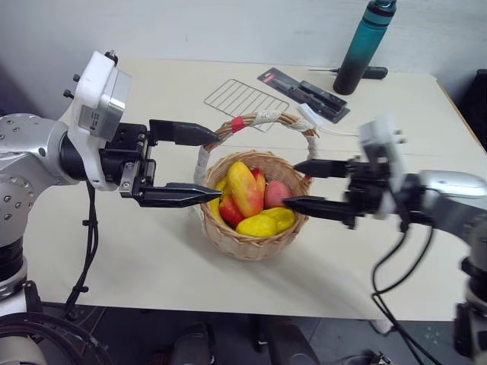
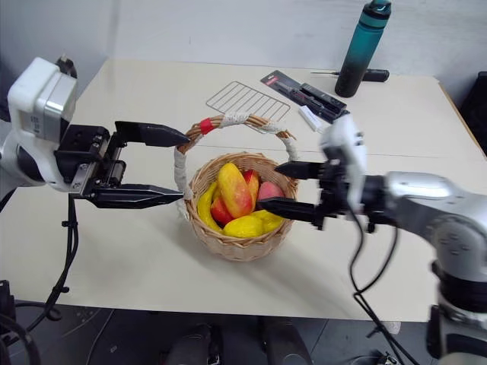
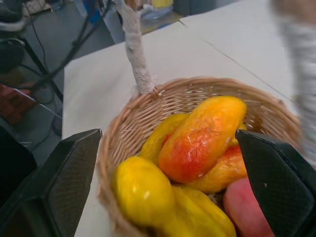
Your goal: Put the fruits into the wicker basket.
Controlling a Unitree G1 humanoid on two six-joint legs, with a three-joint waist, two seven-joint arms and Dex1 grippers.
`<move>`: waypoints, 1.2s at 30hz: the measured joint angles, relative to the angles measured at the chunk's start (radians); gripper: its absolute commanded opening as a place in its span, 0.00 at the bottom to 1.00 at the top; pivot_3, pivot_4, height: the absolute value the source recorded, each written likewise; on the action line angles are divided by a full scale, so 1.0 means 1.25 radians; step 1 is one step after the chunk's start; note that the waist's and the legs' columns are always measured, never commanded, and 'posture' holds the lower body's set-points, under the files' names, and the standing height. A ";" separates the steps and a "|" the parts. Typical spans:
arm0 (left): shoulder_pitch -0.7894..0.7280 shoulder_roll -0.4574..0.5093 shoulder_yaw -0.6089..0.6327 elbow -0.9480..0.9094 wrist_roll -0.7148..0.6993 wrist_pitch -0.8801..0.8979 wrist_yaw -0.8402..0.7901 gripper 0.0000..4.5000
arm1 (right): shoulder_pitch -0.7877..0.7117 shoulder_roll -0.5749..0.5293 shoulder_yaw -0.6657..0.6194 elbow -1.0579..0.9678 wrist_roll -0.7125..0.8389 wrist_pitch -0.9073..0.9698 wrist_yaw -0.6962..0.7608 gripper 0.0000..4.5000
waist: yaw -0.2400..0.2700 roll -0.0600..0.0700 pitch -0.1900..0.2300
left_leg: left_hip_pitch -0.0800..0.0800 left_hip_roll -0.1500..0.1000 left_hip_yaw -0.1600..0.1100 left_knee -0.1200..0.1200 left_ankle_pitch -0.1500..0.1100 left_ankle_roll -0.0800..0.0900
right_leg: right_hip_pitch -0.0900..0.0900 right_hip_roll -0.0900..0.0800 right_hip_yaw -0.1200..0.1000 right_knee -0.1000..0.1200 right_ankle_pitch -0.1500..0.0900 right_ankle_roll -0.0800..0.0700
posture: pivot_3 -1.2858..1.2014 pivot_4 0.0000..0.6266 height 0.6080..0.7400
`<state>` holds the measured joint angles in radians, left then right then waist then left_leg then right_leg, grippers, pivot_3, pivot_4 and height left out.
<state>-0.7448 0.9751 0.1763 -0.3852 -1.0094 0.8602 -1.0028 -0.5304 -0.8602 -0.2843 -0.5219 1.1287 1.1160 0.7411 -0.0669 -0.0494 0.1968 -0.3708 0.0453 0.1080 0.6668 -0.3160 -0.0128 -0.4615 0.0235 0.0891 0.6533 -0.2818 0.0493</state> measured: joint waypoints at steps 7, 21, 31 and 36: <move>-0.019 -0.028 -0.013 0.003 0.009 -0.012 -0.004 1.00 | 0.015 0.050 0.015 0.064 -0.102 -0.068 -0.104 0.99 | -0.020 -0.001 0.000 | 0.001 -0.001 0.002 0.000 0.004 0.001 | 0.000 0.001 0.004 0.001 0.002 0.000 | 0.52 0.24 1.00; -0.059 -0.048 -0.029 0.009 0.010 -0.011 -0.020 1.00 | 0.011 0.294 0.165 0.134 -0.333 -0.186 -0.305 0.49 | -0.014 0.000 0.000 | 0.001 0.000 0.001 -0.001 0.008 -0.003 | -0.002 0.002 0.003 0.004 0.004 -0.003 | 0.52 0.24 1.00; -0.057 -0.071 -0.033 0.012 0.017 -0.019 -0.034 1.00 | 0.053 0.254 0.089 0.092 -0.304 -0.196 -0.262 0.05 | -0.013 0.000 0.000 | 0.001 0.000 0.001 -0.001 0.007 -0.003 | -0.002 0.002 0.002 0.004 0.004 -0.003 | 0.52 0.24 1.00; -0.056 -0.066 -0.030 0.008 -0.022 0.010 -0.073 1.00 | 0.046 0.153 -0.029 0.108 -0.298 -0.214 -0.222 0.05 | -0.013 0.000 0.000 | 0.001 -0.001 0.001 -0.001 0.007 -0.003 | -0.002 0.002 0.002 0.003 0.004 -0.002 | 0.52 0.24 1.00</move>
<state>-0.8150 0.8920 0.1391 -0.3752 -1.0375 0.8727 -1.0935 -0.4735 -0.6686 -0.3200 -0.3871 0.7565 0.8490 0.4637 -0.0837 -0.0495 0.1967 -0.3699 0.0446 0.1092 0.6652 -0.3076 -0.0162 -0.4639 0.0256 0.0921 0.6577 -0.2774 0.0463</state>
